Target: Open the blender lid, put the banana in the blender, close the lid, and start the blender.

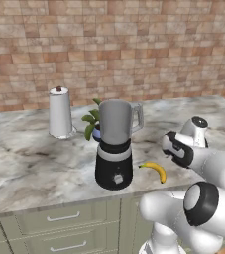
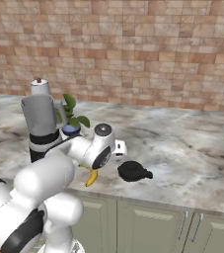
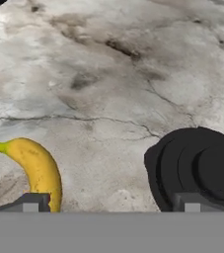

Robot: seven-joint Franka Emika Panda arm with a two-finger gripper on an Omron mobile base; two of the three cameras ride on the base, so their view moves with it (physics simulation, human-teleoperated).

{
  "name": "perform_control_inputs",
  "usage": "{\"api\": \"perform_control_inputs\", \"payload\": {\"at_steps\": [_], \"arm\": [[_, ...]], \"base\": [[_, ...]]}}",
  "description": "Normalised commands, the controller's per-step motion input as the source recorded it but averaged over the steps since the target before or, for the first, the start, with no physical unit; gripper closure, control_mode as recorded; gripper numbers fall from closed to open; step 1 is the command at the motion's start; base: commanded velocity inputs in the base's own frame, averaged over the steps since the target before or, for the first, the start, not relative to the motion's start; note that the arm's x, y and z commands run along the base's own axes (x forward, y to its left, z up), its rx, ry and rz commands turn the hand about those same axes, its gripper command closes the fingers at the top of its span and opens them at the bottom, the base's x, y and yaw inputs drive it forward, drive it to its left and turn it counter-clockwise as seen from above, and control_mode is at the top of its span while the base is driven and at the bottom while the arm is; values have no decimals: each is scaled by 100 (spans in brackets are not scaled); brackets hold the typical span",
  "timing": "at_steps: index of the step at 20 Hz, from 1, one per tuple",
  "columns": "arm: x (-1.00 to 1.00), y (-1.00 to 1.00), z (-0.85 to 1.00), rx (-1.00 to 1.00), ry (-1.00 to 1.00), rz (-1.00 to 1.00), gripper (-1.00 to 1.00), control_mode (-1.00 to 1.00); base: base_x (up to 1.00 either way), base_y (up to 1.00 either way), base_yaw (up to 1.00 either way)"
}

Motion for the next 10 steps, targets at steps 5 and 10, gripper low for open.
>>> {"api": "perform_control_inputs", "payload": {"at_steps": [5, 10], "arm": [[0, 9, -24, 0, 7, 6, -100, -100], [0, 21, -17, 0, 13, 2, -100, -100]], "base": [[0, 0, 0], [0, 0, 0]]}}
